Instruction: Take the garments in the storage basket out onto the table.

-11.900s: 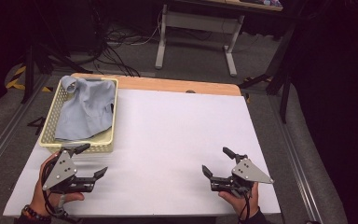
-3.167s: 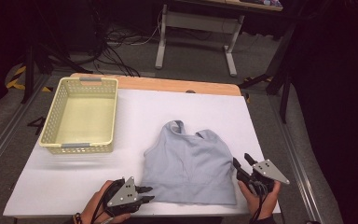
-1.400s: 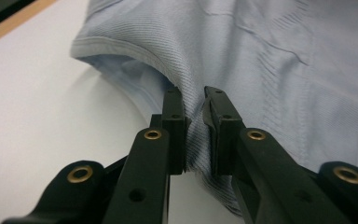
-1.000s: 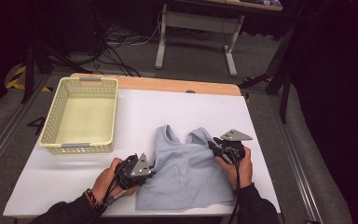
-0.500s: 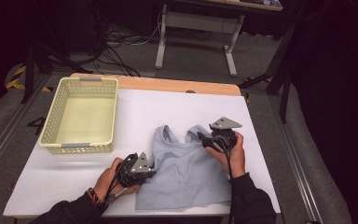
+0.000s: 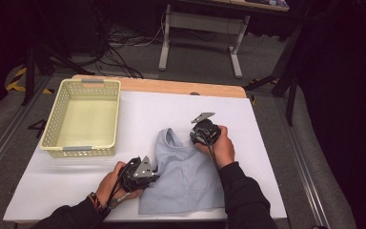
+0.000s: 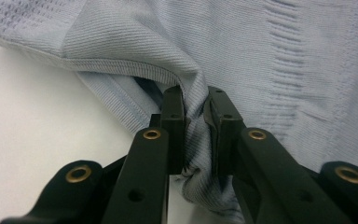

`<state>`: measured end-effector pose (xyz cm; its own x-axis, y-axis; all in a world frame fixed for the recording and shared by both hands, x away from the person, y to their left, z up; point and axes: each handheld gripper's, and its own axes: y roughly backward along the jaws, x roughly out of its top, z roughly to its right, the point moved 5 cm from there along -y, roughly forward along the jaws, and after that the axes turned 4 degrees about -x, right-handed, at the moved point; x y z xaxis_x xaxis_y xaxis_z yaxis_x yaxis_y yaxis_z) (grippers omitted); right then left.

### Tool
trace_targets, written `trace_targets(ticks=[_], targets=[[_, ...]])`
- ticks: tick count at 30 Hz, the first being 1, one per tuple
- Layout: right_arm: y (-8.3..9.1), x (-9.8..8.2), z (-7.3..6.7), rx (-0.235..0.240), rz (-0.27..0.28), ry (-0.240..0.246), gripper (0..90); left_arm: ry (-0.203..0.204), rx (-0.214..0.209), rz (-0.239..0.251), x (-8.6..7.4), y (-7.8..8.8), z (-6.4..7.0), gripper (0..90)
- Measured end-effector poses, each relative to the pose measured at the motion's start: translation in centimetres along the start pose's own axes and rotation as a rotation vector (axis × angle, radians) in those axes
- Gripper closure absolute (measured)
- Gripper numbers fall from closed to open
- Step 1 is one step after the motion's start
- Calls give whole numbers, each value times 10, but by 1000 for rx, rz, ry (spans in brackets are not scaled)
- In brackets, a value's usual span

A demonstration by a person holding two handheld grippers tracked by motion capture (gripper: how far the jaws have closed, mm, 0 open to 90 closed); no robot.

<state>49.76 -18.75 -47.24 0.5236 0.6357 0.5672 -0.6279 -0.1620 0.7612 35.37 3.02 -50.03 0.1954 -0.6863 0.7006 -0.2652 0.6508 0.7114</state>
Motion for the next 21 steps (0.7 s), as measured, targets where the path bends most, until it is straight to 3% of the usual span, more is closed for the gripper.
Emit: trace_targets(ticks=[1,3,5,9,12,17,20,21], targets=[[0,0,2,-28,7,12,764,2,0,3,0,0,0,795],[1,1,3,-37,13,12,791,11,1,0,0,0,1,796],[9,4,9,-83,57,10,884,2,6,5,1,0,1,796],[27,11,25,-176,140,-12,894,12,5,7,2,0,3,794],[33,10,35,-166,164,-53,894,2,4,8,3,1,3,802],[37,5,52,-242,199,-101,896,-9,6,13,4,2,2,805],[35,3,57,-213,204,-132,865,-1,7,25,4,3,2,798],[33,1,58,-193,202,-149,778,-5,9,25,5,4,2,798]])
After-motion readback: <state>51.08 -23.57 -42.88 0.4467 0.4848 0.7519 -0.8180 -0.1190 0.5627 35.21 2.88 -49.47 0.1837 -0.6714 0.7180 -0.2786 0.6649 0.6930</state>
